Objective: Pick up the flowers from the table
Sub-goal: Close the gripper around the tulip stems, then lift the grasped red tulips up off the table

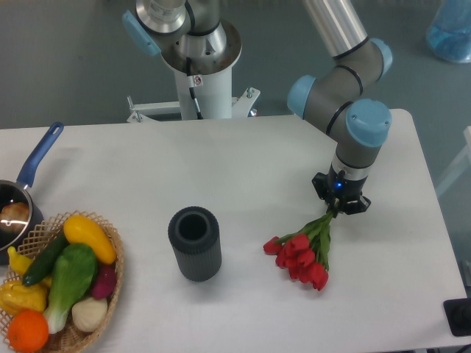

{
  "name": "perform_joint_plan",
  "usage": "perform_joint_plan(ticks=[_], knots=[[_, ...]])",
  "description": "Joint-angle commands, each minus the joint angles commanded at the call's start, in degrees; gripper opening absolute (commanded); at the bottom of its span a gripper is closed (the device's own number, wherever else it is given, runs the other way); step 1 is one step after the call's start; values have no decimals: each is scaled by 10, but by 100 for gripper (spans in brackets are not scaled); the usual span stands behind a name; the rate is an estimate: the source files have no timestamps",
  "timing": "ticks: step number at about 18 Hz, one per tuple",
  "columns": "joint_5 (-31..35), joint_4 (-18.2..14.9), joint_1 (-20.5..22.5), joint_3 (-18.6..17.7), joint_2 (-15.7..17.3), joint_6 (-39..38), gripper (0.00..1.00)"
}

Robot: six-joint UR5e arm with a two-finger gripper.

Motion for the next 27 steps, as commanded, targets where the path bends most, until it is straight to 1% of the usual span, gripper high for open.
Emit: perform_joint_plan(ticks=[4, 7, 12, 15, 16, 18, 21, 24, 27], knots=[[-3, -1, 1, 6, 4, -2, 18], [-6, -3, 1, 14, 5, -34, 18], [-53, -4, 6, 21, 14, -54, 17], [-74, -4, 13, 40, 15, -56, 17], [-85, -3, 13, 53, 15, -65, 17], [-115, -4, 16, 76, 27, -95, 17], [-148, -3, 33, 87, 53, -99, 17], [-208, -3, 40, 115, 54, -118, 17], [-249, -3, 47, 123, 58, -131, 17]])
